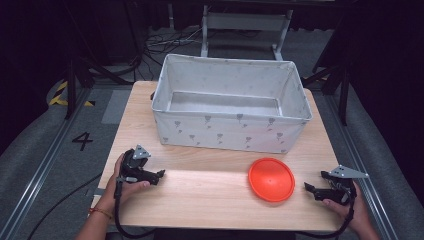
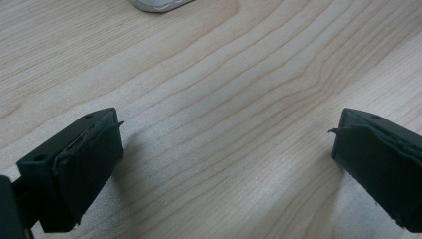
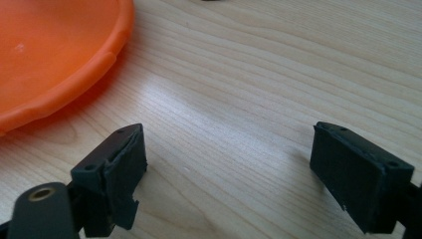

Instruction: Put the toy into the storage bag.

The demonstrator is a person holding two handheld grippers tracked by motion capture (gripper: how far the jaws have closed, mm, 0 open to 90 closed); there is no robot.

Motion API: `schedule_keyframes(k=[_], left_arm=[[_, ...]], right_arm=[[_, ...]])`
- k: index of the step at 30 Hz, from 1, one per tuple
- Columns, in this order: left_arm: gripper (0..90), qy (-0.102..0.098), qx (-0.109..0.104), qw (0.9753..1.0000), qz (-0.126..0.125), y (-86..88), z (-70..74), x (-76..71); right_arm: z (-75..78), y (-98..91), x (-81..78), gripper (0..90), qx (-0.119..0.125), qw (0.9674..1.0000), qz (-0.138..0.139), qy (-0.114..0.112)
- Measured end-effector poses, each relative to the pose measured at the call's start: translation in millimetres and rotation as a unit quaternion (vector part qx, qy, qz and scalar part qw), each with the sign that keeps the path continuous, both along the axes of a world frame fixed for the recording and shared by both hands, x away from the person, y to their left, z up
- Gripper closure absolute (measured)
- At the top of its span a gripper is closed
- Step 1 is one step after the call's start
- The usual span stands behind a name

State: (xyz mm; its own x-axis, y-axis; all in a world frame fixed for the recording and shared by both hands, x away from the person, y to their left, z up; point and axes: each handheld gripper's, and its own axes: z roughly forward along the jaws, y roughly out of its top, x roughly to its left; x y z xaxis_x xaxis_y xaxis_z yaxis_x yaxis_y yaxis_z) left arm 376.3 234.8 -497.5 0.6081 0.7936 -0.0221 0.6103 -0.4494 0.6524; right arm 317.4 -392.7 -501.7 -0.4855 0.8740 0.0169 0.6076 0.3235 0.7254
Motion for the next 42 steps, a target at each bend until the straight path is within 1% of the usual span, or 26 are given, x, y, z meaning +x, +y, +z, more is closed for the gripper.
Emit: schedule_keyframes(k=[7, 11, 14, 17, 19, 22, 24, 25, 28, 29, 31, 33, 36, 37, 38, 39, 41, 42], left_arm=[[0.1, 0.000, 0.000, 1.0000, 0.000, 0.0, 0.0, 0.0], [0.1, 0.000, 0.000, 1.0000, 0.000, 0.0, 0.0, 0.0], [0.1, 0.000, 0.000, 1.0000, 0.000, 0.1, 0.0, 0.0], [0.2, 0.000, 0.000, 1.0000, -0.001, 0.3, 0.1, 0.0], [0.2, 0.000, 0.000, 1.0000, -0.001, 0.3, 0.1, 0.1], [0.2, 0.000, 0.000, 1.0000, -0.001, 0.3, 0.1, 0.1], [0.2, 0.000, 0.000, 1.0000, -0.001, 0.3, 0.1, 0.1], [0.2, 0.000, 0.000, 1.0000, -0.001, 0.3, 0.1, 0.1], [0.2, 0.000, 0.000, 1.0000, -0.001, 0.3, 0.1, 0.1], [0.2, 0.000, 0.000, 1.0000, -0.001, 0.3, 0.1, 0.1], [0.2, 0.000, 0.000, 1.0000, -0.001, 0.3, 0.1, 0.1], [0.2, 0.000, 0.000, 1.0000, -0.001, 0.3, 0.1, 0.2], [0.1, 0.000, 0.001, 1.0000, -0.002, 0.3, 0.1, 0.2], [0.2, 0.000, 0.001, 1.0000, -0.002, 0.3, 0.1, 0.2], [0.2, 0.000, 0.000, 1.0000, -0.001, 0.3, 0.1, 0.2], [0.2, 0.000, 0.000, 1.0000, -0.002, 0.3, 0.1, 0.2], [0.2, 0.000, 0.000, 1.0000, -0.001, 0.3, 0.1, 0.2], [0.2, 0.000, 0.000, 1.0000, -0.002, 0.3, 0.1, 0.2]], right_arm=[[0.5, 0.0, 0.3, 15.2, 0.000, 1.0000, 0.001, 0.002], [2.4, 0.5, 0.4, 20.2, -0.002, 1.0000, 0.006, 0.003], [5.0, 1.9, -0.1, 21.1, -0.002, 0.9999, 0.011, 0.000], [10.8, 3.2, -1.0, 21.9, 0.010, 0.9998, 0.017, -0.004], [16.6, 4.2, -1.3, 21.5, 0.014, 0.9995, 0.027, -0.012], [23.9, 6.8, -1.5, 21.0, 0.026, 0.9989, 0.035, -0.018], [28.9, 11.1, -1.5, 21.1, 0.026, 0.9985, 0.042, -0.023], [28.9, 11.1, -1.5, 21.1, 0.026, 0.9985, 0.042, -0.023], [33.8, 19.0, 0.4, 21.9, 0.024, 0.9977, 0.058, -0.026], [35.3, 21.7, 1.3, 22.2, 0.025, 0.9973, 0.064, -0.024], [39.3, 29.5, 5.1, 23.0, 0.017, 0.9964, 0.079, -0.024], [43.1, 37.1, 8.3, 23.3, 0.016, 0.9951, 0.096, -0.018], [49.0, 49.1, 13.8, 23.1, 0.015, 0.9928, 0.117, -0.018], [49.0, 49.1, 13.8, 23.1, 0.015, 0.9928, 0.117, -0.018], [50.9, 56.6, 20.9, 22.7, 0.024, 0.9914, 0.128, -0.011], [50.8, 59.8, 24.7, 22.1, 0.026, 0.9912, 0.130, -0.006], [49.6, 66.5, 31.7, 22.8, 0.026, 0.9900, 0.139, 0.002], [48.8, 69.1, 34.2, 22.9, 0.022, 0.9897, 0.142, 0.005]])
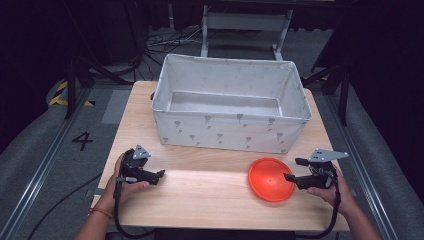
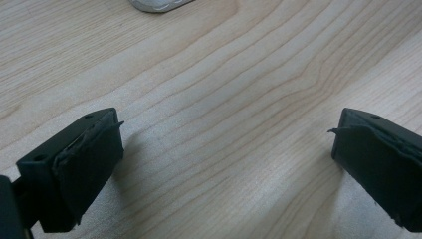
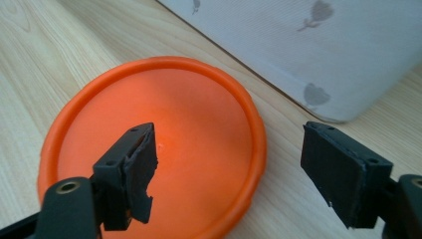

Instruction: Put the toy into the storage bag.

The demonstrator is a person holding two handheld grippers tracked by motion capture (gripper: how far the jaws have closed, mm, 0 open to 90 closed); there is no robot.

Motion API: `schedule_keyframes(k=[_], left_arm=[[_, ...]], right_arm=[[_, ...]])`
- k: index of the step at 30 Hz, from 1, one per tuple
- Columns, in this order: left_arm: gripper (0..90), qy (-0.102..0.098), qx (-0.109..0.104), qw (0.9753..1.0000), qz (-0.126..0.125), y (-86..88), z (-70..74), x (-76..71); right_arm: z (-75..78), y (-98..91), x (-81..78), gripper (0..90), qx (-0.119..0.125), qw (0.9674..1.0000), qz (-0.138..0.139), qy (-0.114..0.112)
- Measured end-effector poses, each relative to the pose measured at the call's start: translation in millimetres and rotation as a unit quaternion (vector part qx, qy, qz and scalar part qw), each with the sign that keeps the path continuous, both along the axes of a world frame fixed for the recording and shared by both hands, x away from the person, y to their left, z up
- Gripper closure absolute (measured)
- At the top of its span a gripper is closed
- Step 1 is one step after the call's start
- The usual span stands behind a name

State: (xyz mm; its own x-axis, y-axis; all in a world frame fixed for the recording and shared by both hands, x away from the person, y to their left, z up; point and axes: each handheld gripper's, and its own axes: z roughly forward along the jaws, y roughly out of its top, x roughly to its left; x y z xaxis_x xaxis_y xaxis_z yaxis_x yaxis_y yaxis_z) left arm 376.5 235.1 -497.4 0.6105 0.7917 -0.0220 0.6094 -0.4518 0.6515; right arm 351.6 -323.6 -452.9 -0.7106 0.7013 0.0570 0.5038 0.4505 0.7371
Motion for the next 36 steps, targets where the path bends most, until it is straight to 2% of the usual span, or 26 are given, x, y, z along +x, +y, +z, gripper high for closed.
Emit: schedule_keyframes(k=[2, 5, 9, 13, 18, 23, 25, 29, 32, 36], left_arm=[[0.2, 0.000, 0.000, 1.0000, 0.000, 0.0, 0.0, 0.0], [0.2, 0.000, 0.000, 1.0000, 0.000, 0.0, 0.0, 0.0], [0.2, 0.000, 0.000, 1.0000, 0.000, 0.0, 0.0, 0.0], [0.2, 0.000, 0.000, 1.0000, 0.000, 0.0, 0.0, 0.0], [0.2, 0.000, 0.000, 1.0000, 0.000, 0.0, 0.0, 0.0], [0.2, 0.000, 0.000, 1.0000, 0.000, 0.0, 0.0, 0.0], [0.2, 0.000, 0.000, 1.0000, 0.000, 0.0, 0.0, 0.0], [0.2, 0.000, 0.000, 1.0000, 0.000, 0.0, 0.0, 0.0], [0.2, 0.000, 0.000, 1.0000, 0.000, 0.0, 0.0, 0.0], [0.2, 0.000, 0.000, 1.0000, 0.000, 0.0, 0.0, 0.0]], right_arm=[[-3.1, 6.1, 6.3, 22.7, -0.008, 0.9999, 0.009, 0.011], [-9.3, 11.1, 15.8, 22.8, -0.026, 0.9995, 0.004, 0.020], [-17.6, 11.1, 24.0, 21.9, -0.022, 0.9990, -0.005, 0.038], [-24.2, 10.6, 24.6, 21.2, -0.005, 0.9988, -0.002, 0.048], [-31.6, 13.2, 24.5, 20.5, -0.012, 0.9980, 0.004, 0.062], [-35.4, 14.5, 22.2, 20.1, -0.020, 0.9977, 0.012, 0.064], [-37.2, 13.5, 20.5, 19.8, -0.016, 0.9980, 0.013, 0.061], [-36.9, 14.3, 16.5, 26.6, -0.022, 0.9981, 0.026, 0.051], [-36.5, 16.3, 15.2, 29.5, -0.028, 0.9981, 0.025, 0.048], [-33.3, 13.1, 18.8, 49.5, -0.021, 0.9981, 0.004, 0.058]])
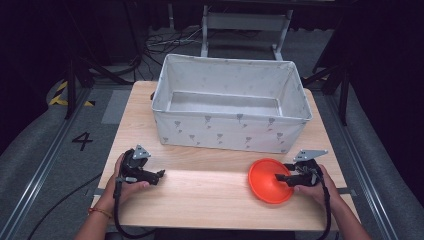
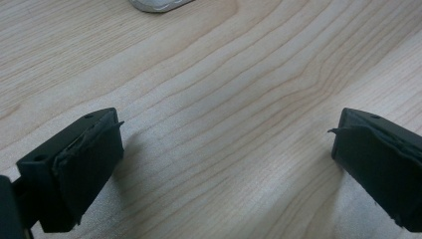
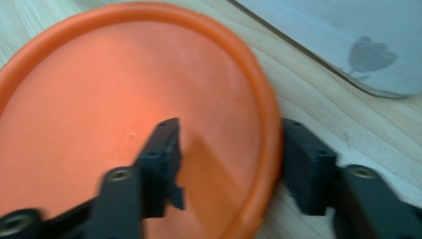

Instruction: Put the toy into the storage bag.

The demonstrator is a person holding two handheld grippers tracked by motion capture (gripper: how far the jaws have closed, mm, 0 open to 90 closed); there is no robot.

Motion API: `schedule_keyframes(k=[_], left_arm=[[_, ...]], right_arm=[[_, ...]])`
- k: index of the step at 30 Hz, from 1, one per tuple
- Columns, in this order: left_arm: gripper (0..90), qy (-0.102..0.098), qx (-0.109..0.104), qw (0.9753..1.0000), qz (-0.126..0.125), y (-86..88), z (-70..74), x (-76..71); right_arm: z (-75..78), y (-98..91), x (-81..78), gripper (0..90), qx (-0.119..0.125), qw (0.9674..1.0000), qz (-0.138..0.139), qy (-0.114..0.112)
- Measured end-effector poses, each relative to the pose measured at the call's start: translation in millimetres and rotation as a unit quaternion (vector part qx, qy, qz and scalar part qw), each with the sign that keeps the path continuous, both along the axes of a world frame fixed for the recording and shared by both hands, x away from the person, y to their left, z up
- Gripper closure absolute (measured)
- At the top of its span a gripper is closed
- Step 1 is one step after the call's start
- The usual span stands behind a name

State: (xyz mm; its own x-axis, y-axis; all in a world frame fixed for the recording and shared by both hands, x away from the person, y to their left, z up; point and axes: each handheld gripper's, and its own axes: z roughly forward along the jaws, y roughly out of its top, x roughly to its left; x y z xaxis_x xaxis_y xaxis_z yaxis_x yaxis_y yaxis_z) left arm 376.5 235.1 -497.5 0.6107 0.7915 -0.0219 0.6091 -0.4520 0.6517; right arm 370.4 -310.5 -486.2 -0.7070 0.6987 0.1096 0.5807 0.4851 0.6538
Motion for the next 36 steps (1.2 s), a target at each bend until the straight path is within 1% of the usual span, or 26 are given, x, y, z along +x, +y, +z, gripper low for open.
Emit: schedule_keyframes(k=[1, 2, 4, 5, 7, 8, 9, 10, 12, 14, 15, 19, 20, 21, 23, 25, 27, 29, 30, 32, 33, 36], left_arm=[[0.2, -0.002, 0.001, 1.0000, -0.001, 0.2, 0.0, 0.2], [0.2, 0.000, 0.000, 1.0000, 0.000, 0.0, 0.0, -0.1], [0.2, -0.002, 0.001, 1.0000, 0.000, 0.2, 0.0, 0.2], [0.2, 0.000, 0.000, 1.0000, 0.000, 0.0, 0.0, 0.0], [0.2, 0.000, 0.000, 1.0000, 0.000, 0.0, 0.0, 0.0], [0.2, 0.000, 0.000, 1.0000, 0.000, 0.0, 0.0, 0.0], [0.2, 0.000, 0.000, 1.0000, 0.000, 0.0, 0.0, 0.0], [0.2, 0.000, 0.000, 1.0000, 0.000, 0.0, 0.0, 0.0], [0.2, 0.000, 0.000, 1.0000, 0.000, 0.0, 0.0, 0.0], [0.2, 0.000, 0.000, 1.0000, 0.000, 0.0, 0.0, 0.0], [0.2, 0.000, 0.000, 1.0000, 0.000, 0.0, 0.0, 0.0], [0.2, 0.000, 0.000, 1.0000, 0.000, 0.0, 0.0, 0.0], [0.2, 0.000, 0.000, 1.0000, 0.000, 0.0, 0.0, 0.0], [0.2, 0.000, 0.000, 1.0000, 0.000, 0.1, 0.0, 0.1], [0.2, 0.000, 0.000, 1.0000, 0.000, 0.0, 0.0, 0.0], [0.2, -0.002, 0.001, 1.0000, -0.001, 0.2, 0.0, 0.3], [0.2, 0.000, -0.001, 1.0000, 0.000, 0.0, -0.1, 0.0], [0.2, -0.002, 0.001, 1.0000, -0.001, 0.1, 0.0, 0.2], [0.3, -0.003, 0.001, 1.0000, -0.001, 0.1, 0.0, 0.2], [0.4, -0.003, 0.001, 1.0000, -0.001, 0.0, 0.0, 0.1], [0.5, -0.003, 0.001, 1.0000, -0.001, 0.1, 0.0, 0.1], [0.5, -0.003, 0.001, 1.0000, -0.001, 0.1, 0.0, 0.1]], right_arm=[[0.4, -1.3, 1.2, 51.9, 0.003, 1.0000, -0.005, 0.004], [0.5, -2.1, 2.2, 53.5, 0.006, 0.9999, -0.005, 0.007], [1.7, -2.8, 3.9, 57.0, 0.008, 0.9998, -0.006, 0.017], [2.7, -3.5, 4.5, 60.3, 0.011, 0.9997, -0.007, 0.020], [5.8, -6.2, 5.5, 66.0, 0.020, 0.9996, -0.007, 0.021], [8.8, -7.8, 5.1, 69.4, 0.029, 0.9994, -0.003, 0.019], [11.2, -8.9, 4.7, 71.8, 0.036, 0.9992, 0.002, 0.015], [13.4, -9.0, 4.1, 73.2, 0.041, 0.9990, 0.002, 0.016], [18.7, -8.0, 2.5, 75.0, 0.039, 0.9991, 0.007, 0.014], [26.5, -4.1, 0.2, 76.8, 0.030, 0.9994, 0.015, 0.006], [31.4, -2.2, -1.0, 78.0, 0.026, 0.9995, 0.020, 0.001], [56.4, 6.1, -7.7, 82.0, 0.027, 0.9982, 0.049, -0.021], [62.3, 9.3, -9.9, 82.1, 0.021, 0.9977, 0.058, -0.028], [68.6, 13.8, -12.3, 82.2, 0.008, 0.9971, 0.067, -0.033], [75.5, 21.0, -15.7, 82.2, -0.009, 0.9959, 0.082, -0.039], [81.7, 29.4, -19.2, 82.2, -0.029, 0.9937, 0.099, -0.043], [88.3, 37.6, -23.1, 82.2, -0.047, 0.9915, 0.110, -0.051], [93.7, 42.6, -25.1, 82.2, -0.055, 0.9897, 0.120, -0.056], [96.4, 45.2, -26.0, 82.2, -0.064, 0.9883, 0.125, -0.061], [99.2, 47.9, -26.5, 82.2, -0.067, 0.9873, 0.129, -0.064], [101.4, 49.1, -26.8, 82.2, -0.073, 0.9862, 0.133, -0.065], [106.2, 51.0, -27.3, 82.2, -0.076, 0.9849, 0.138, -0.070]])
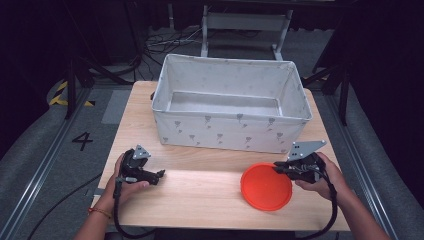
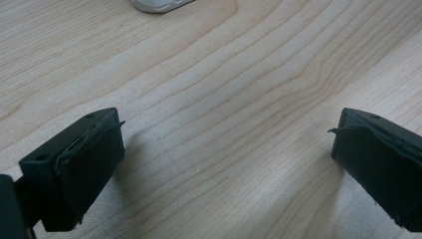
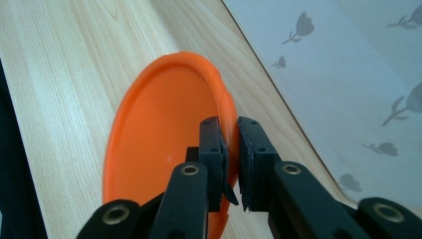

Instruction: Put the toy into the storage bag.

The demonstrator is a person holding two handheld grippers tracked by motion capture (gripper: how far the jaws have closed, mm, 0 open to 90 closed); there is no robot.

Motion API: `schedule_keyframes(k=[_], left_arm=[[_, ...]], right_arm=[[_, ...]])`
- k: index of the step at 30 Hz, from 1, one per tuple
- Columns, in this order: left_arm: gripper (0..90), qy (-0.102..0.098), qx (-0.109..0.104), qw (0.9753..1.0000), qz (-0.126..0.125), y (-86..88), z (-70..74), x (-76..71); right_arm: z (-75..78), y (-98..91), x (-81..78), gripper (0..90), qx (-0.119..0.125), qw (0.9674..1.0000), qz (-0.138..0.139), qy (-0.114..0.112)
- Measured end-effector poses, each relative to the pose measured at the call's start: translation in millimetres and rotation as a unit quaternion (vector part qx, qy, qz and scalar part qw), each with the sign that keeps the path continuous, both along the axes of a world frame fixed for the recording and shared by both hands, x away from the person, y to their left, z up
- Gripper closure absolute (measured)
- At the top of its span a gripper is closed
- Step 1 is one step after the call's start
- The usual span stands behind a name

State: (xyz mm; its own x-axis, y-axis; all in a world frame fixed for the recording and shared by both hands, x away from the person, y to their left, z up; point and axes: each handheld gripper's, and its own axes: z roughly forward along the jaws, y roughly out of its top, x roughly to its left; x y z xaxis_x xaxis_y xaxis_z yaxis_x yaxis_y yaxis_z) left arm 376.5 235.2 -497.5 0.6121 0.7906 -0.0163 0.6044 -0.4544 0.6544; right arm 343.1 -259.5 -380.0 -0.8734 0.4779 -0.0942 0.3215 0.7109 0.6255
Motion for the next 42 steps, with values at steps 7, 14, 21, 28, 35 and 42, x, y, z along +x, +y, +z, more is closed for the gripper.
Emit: schedule_keyframes(k=[7, 14, 21, 28, 35, 42], left_arm=[[0.5, 0.000, 0.000, 1.0000, 0.000, 0.1, 0.0, 0.1], [0.5, 0.000, 0.000, 1.0000, 0.000, 0.1, 0.0, 0.1], [0.5, 0.000, 0.000, 1.0000, 0.000, 0.1, 0.0, 0.1], [0.5, 0.000, 0.000, 1.0000, -0.001, 0.1, 0.0, 0.1], [0.5, 0.000, 0.000, 1.0000, 0.000, 0.1, 0.0, 0.1], [0.5, 0.001, -0.001, 1.0000, 0.000, -0.1, -0.1, -0.2]], right_arm=[[18.2, -0.3, -1.5, 82.5, -0.003, 0.9998, 0.005, -0.019], [31.2, -4.0, -2.3, 82.5, -0.015, 0.9993, -0.001, -0.035], [53.7, -11.6, -6.0, 82.5, -0.025, 0.9983, -0.003, -0.052], [77.7, -24.6, -8.2, 82.4, -0.030, 0.9979, 0.002, -0.058], [95.0, -31.3, -6.9, 82.4, -0.037, 0.9969, 0.021, -0.066], [110.3, -36.4, -5.1, 82.4, -0.039, 0.9966, 0.034, -0.064]])
